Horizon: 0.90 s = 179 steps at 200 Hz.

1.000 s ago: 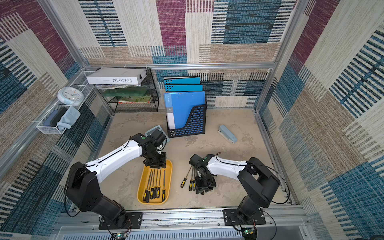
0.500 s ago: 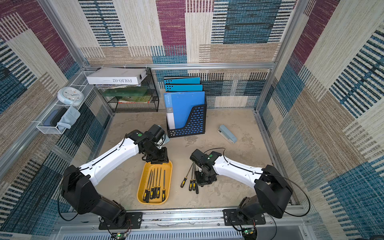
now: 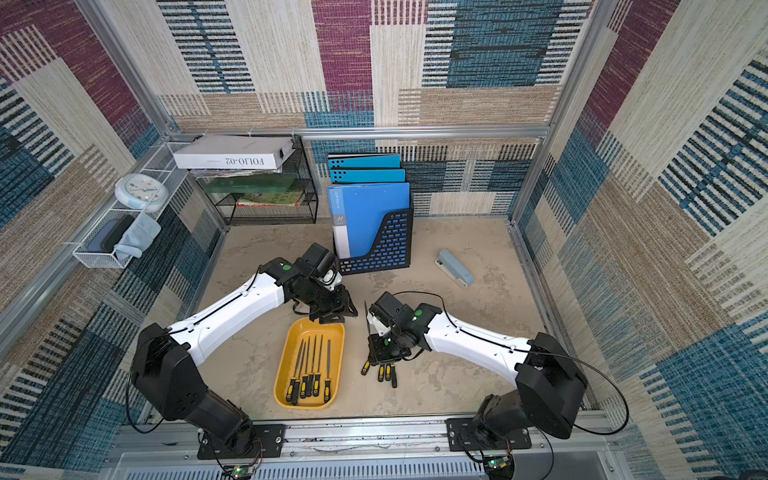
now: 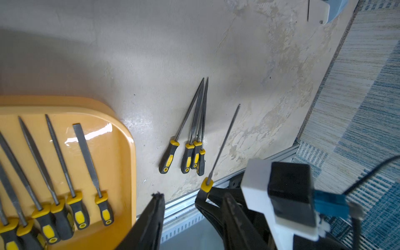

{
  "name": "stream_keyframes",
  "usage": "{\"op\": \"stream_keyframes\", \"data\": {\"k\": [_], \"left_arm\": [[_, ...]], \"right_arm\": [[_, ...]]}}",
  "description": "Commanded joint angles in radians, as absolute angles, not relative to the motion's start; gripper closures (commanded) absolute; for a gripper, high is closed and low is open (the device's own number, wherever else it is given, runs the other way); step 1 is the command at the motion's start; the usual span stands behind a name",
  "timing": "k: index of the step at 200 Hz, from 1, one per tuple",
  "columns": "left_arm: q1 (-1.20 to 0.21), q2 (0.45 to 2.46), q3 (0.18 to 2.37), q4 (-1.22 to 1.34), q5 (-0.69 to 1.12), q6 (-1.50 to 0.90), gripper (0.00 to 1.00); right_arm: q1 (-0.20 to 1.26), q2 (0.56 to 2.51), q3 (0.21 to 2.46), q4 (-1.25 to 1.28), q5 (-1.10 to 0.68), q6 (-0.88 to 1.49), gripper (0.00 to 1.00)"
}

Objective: Put the file tool into the storage box
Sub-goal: Pick up the file tool from the center of the board, then place the file tool in the storage box.

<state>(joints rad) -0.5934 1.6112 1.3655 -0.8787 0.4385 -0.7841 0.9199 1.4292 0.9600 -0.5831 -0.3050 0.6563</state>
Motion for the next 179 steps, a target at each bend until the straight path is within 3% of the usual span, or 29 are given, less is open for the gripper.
{"op": "stream_keyframes", "data": {"k": [1,92,129,152,169,179], "left_arm": [[-0.600,1.627,1.361,-0.848,0.453,-0.812,0.53],[-0.615,1.675,1.351,-0.822,0.411,-0.815,0.57],[-0.615,1.685,1.359,-0.843,0.395,-0.785,0.95],[-0.612,1.681,1.364,-0.886,0.385,-0.743,0.98],[-0.611,1.667,1.351,-0.918,0.388,-0.702,0.98],[-0.609,1.657,1.339,-0.942,0.387,-0.670,0.98]], "right_arm": [[0.925,1.426,0.964,-0.527,-0.344,0.679,0.89],[0.941,1.444,0.965,-0.442,-0.434,0.696,0.89],[0.942,1.452,0.984,-0.450,-0.439,0.704,0.87],[0.930,1.466,1.016,-0.490,-0.437,0.702,0.77],[0.921,1.461,1.038,-0.495,-0.447,0.696,0.50],[0.912,1.455,1.049,-0.503,-0.449,0.696,0.41]]}}
